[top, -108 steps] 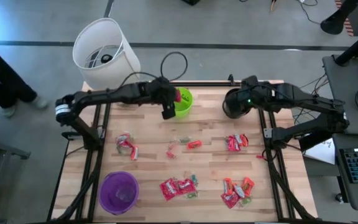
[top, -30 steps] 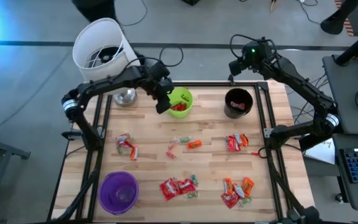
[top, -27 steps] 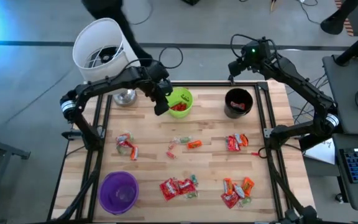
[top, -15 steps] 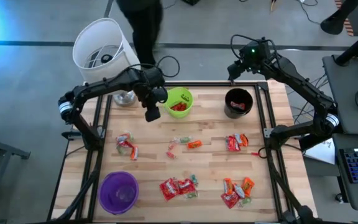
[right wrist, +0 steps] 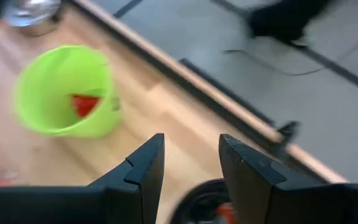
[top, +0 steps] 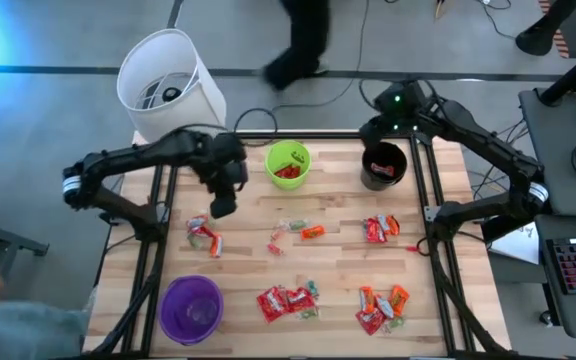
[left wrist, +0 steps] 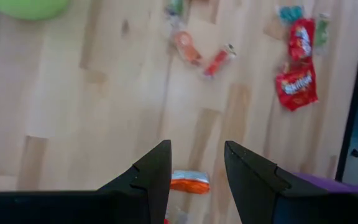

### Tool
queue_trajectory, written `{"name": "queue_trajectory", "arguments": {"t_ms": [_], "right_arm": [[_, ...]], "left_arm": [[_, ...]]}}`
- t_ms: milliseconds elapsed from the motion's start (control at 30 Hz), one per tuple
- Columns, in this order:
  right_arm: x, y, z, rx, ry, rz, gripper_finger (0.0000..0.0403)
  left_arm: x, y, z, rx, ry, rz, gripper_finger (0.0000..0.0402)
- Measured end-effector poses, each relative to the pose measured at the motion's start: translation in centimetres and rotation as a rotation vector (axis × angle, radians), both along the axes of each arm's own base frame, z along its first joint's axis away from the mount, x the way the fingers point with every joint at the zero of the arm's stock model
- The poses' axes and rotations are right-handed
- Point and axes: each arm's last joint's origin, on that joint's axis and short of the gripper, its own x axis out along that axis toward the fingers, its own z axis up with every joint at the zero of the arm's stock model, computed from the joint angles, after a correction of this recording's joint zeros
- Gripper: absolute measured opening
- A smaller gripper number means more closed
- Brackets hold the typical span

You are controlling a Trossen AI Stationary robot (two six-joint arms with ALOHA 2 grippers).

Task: Sort candy
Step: Put the blue gummy candy into the violet bucket

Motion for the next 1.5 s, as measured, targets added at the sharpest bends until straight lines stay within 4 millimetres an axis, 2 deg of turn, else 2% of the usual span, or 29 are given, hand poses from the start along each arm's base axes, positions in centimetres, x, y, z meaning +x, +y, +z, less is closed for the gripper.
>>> {"name": "queue_trajectory", "arguments": {"t_ms": [233,467,667,800,1000,1233,1367,1500], "right_arm": [[2.7,4.1,-0.1,0.052,-0.022,0.150,0.0146],[5.1,9.9,-0.5,0.200,-0.082,0.222,0.0146],[7.3,14.9,-3.1,0.310,-0.032,0.168,0.0146],[9.0,17.5,-5.0,0.356,0.029,0.175,0.0146],[11.2,20.1,-7.6,0.399,0.082,0.172,0.0146],[13.9,22.3,-11.9,0.457,0.179,0.167,0.0146],[15.8,22.9,-14.2,0.488,0.223,0.253,0.0143],[17.1,23.5,-15.2,0.536,0.265,0.360,0.0129]], "left_arm": [[-3.0,-1.5,-1.5,0.087,-0.048,-0.006,0.0131],[-4.1,-1.5,-1.7,0.169,-0.082,0.007,0.0131],[-4.1,-1.5,-1.5,0.179,-0.103,0.011,0.0131],[-4.1,-1.6,-1.6,0.177,-0.098,0.005,0.0131],[-4.0,-1.8,-1.6,0.177,-0.099,-0.012,0.0131],[-4.0,-1.8,-1.7,0.174,-0.096,-0.007,0.0131],[-4.0,-1.8,-1.7,0.170,-0.095,0.001,0.0131],[-4.0,-1.9,-1.7,0.165,-0.093,0.006,0.0131]]}}
